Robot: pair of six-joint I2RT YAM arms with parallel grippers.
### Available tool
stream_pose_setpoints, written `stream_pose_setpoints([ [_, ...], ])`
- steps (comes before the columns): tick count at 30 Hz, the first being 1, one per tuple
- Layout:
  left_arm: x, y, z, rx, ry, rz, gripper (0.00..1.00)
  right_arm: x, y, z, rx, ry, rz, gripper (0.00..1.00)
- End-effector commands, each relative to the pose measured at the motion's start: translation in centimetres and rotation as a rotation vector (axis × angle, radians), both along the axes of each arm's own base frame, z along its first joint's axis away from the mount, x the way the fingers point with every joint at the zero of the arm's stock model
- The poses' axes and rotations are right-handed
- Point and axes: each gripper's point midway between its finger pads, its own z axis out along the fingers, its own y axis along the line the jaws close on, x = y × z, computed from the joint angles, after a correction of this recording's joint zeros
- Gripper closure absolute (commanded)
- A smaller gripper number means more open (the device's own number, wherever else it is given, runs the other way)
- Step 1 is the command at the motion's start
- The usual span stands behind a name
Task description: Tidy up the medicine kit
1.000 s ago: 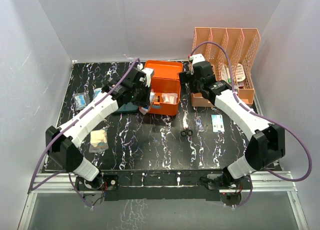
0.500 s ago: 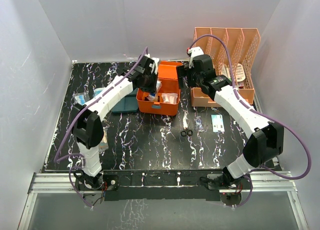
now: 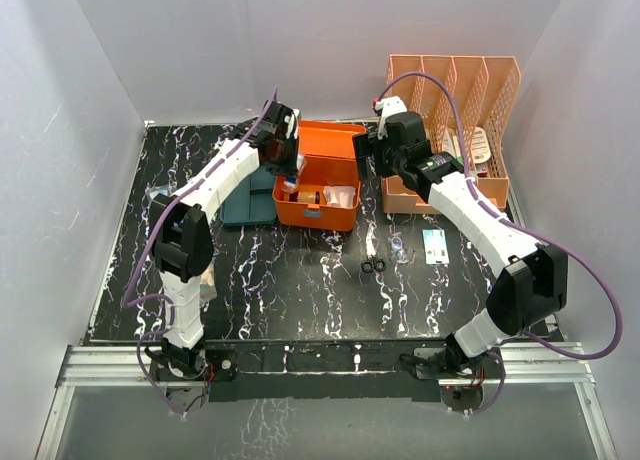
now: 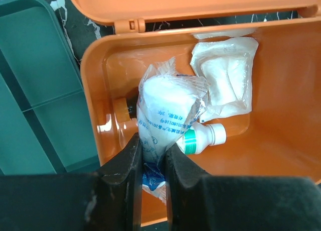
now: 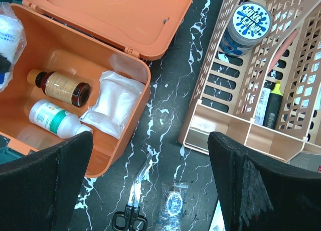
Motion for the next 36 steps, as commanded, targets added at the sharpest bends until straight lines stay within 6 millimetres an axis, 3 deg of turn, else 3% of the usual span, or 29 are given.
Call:
stream_pose_setpoints([
  [1, -0.8, -0.4, 1.7, -0.018, 0.005, -0.009, 1.0, 0.6, -0.1, 2.7, 0.005, -0.092, 0.002, 0.02],
  [10, -4.2, 0.5, 0.2, -0.008, 0.119, -0.002, 0.99, 0.5, -0.1, 2.3, 0.014, -0.092, -0.003, 0.02],
  [12, -4.1, 0.7, 0.1, 0.001, 0.115, 0.004, 0.94, 0.4, -0.2, 2.1, 0.016, -0.089, -0.006, 0.02],
  [16, -3.7, 0.6, 0.3, 0.005, 0.105, -0.003, 0.73, 0.2, -0.2, 2.0, 0.026, -0.087, -0.011, 0.02],
  [19, -3.7, 0.6, 0.4, 0.005, 0.101, -0.011, 0.64, 0.0, -0.2, 1.9, 0.029, -0.083, -0.015, 0.02],
  [26, -4.1, 0.6, 0.6, -0.007, 0.096, -0.01, 0.6, -0.4, -0.5, 2.3, 0.03, -0.083, -0.022, 0.02],
  [29, -3.8, 0.6, 1.6, -0.013, 0.06, -0.017, 0.6, -0.6, -0.5, 2.3, 0.033, -0.079, -0.022, 0.02],
  [32, -2.6, 0.8, 4.6, -0.015, -0.035, -0.024, 0.59, -0.8, -0.5, 2.1, 0.038, -0.072, -0.023, 0.02],
  [36, 0.4, 4.8, 9.6, -0.011, -0.214, 0.056, 0.58, -1.2, -0.8, 1.9, 0.034, -0.066, -0.029, 0.02],
])
